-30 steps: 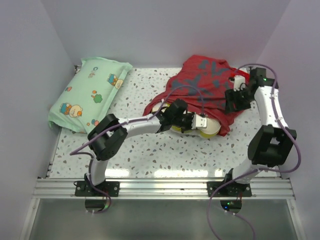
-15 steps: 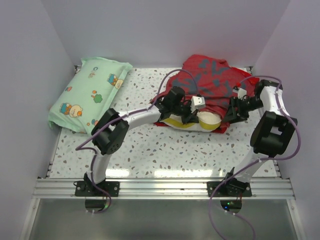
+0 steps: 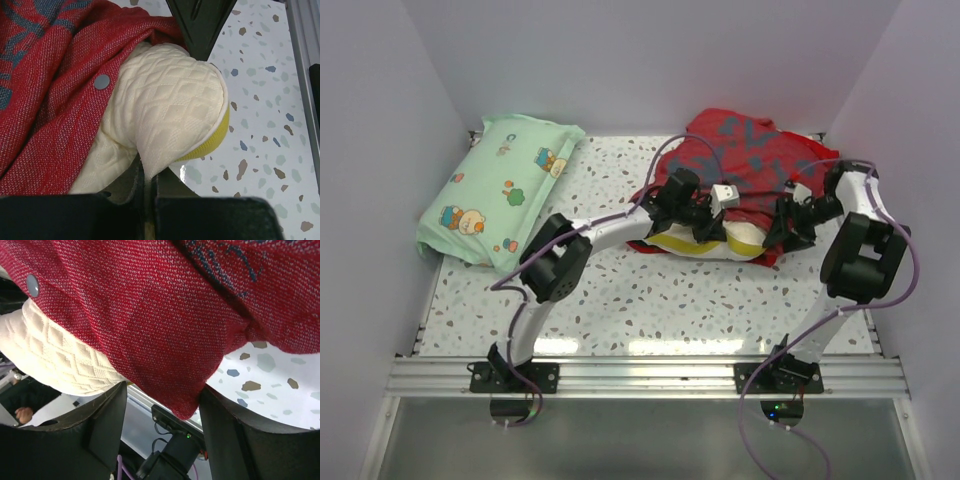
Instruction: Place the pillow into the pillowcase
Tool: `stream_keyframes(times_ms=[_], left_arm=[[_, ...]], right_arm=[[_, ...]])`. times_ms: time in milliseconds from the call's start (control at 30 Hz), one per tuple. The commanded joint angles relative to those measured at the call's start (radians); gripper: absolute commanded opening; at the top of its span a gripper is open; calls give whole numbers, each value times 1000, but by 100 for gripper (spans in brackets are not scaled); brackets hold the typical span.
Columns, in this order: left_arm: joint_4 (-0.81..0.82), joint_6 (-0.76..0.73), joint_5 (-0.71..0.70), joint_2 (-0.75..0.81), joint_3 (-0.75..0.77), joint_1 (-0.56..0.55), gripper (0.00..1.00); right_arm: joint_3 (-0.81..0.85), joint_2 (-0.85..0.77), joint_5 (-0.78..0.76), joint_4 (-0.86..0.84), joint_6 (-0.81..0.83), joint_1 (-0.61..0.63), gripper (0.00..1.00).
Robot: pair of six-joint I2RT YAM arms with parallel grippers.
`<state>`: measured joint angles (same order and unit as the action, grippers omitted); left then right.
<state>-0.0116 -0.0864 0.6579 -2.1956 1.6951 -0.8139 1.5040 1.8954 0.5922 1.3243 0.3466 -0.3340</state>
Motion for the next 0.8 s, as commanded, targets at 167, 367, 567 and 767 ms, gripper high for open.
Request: stream_keyframes(times_ms=[167,367,567,767], left_arm=[[102,76,-58,-47,113,53,0],[88,71,-69,-35,126,68,0],[65,80,-248,-72,187,68,0],[13,123,-515,-141,261,68,0]], right_arm=[[1,-24,-77,43,-76,-3,42],[119,-15,31,125,59,-10,0],[171,-255,186,262,286,115,0],[133,-427,323,260,292,302,0]])
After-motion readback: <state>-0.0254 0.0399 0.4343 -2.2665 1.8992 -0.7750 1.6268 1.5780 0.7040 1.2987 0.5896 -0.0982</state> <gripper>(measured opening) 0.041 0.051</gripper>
